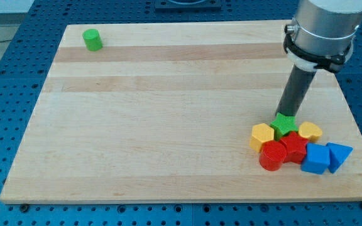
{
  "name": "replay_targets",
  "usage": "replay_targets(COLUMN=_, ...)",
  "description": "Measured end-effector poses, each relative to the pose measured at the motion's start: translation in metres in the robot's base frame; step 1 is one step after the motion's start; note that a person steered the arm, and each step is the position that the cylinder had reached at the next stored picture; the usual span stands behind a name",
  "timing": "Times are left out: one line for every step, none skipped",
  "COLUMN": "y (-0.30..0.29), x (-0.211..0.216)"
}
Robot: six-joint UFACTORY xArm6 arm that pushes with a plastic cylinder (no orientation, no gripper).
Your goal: Move the green circle diagonally to the group of blocks
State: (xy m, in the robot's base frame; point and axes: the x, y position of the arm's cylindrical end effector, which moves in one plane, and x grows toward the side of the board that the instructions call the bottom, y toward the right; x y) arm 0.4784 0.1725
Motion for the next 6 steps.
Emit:
replay_targets(y=-0.007, x=-0.020)
replay_targets(y=-0.044, x=-0.064)
replay_targets(y=-0.114, x=-0.100)
replay_targets(y=-0.204, x=-0.123)
replay_targets(y=-0.303, x=-0.139)
replay_targets(y=-0.389, x=-0.156)
